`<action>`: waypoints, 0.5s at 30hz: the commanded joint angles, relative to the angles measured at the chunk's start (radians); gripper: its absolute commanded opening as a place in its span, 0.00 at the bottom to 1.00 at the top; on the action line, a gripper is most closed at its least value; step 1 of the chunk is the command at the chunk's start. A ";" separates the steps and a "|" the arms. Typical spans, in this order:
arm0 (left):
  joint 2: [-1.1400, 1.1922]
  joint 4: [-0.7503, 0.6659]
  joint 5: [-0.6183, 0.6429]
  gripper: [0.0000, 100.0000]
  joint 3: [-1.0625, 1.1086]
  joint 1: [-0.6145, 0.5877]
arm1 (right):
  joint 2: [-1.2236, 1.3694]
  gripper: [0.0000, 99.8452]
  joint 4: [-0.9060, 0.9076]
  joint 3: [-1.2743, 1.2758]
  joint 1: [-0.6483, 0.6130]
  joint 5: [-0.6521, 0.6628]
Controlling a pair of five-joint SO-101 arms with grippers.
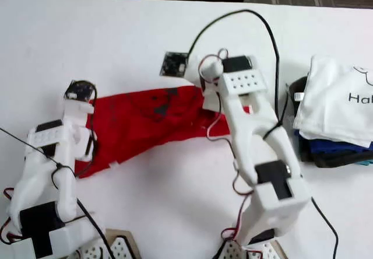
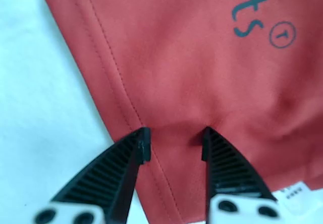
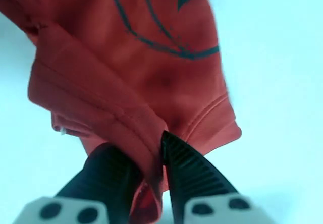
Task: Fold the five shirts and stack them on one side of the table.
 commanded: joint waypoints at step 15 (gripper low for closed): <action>0.005 -0.012 0.008 0.19 -0.015 -0.005 | 0.226 0.21 0.102 -0.362 0.012 -0.009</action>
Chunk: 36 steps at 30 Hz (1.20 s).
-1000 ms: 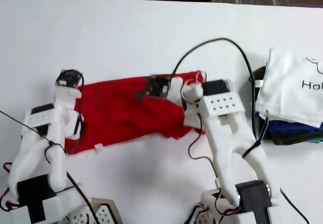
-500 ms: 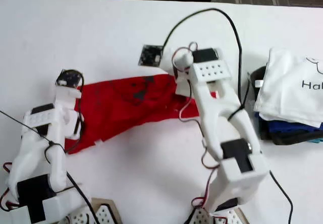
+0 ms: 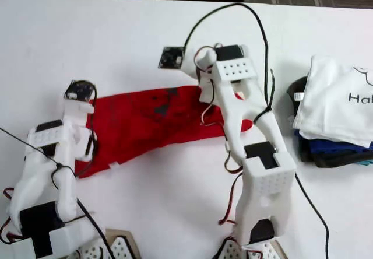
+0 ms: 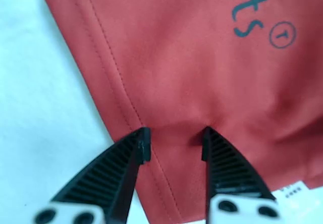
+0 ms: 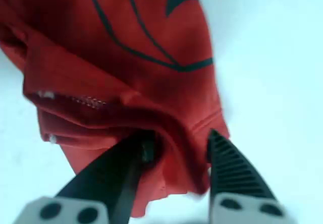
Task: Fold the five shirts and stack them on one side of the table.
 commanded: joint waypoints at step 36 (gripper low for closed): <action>0.005 -0.017 0.011 0.19 -0.015 -0.005 | -0.054 0.03 -0.051 0.133 -0.079 -0.226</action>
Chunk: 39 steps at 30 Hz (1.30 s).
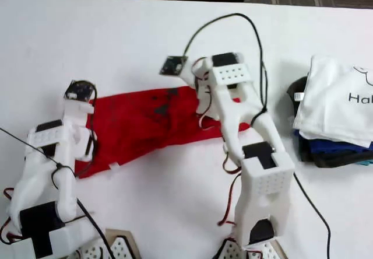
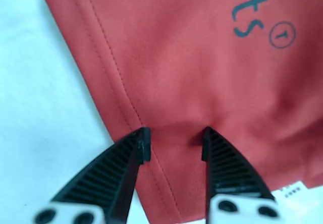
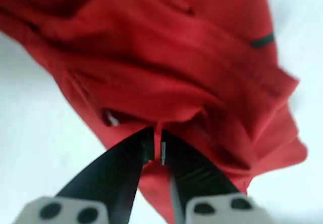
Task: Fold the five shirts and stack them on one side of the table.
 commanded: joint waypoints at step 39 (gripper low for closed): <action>0.005 -0.017 0.012 0.19 -0.015 -0.005 | 0.090 0.02 -0.101 -0.103 -0.028 -0.207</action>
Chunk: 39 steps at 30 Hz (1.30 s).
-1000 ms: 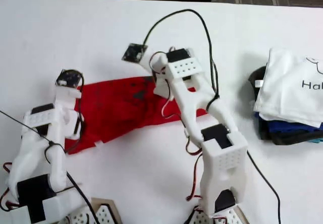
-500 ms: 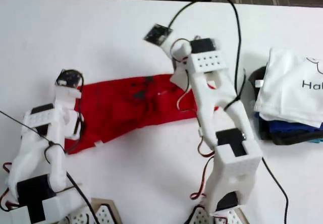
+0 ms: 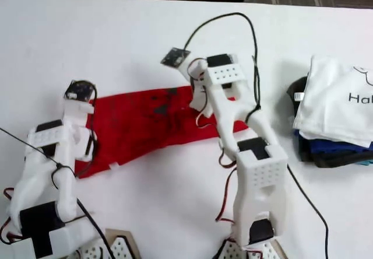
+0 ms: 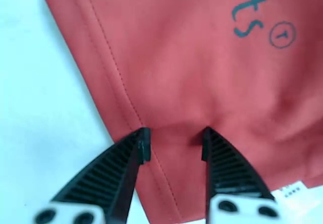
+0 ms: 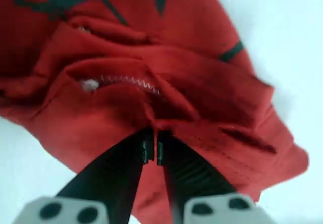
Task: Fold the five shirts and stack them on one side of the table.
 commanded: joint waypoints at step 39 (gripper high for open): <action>0.034 0.267 0.359 0.19 -0.383 -0.110 | -0.318 0.11 0.332 -0.101 -0.002 -0.173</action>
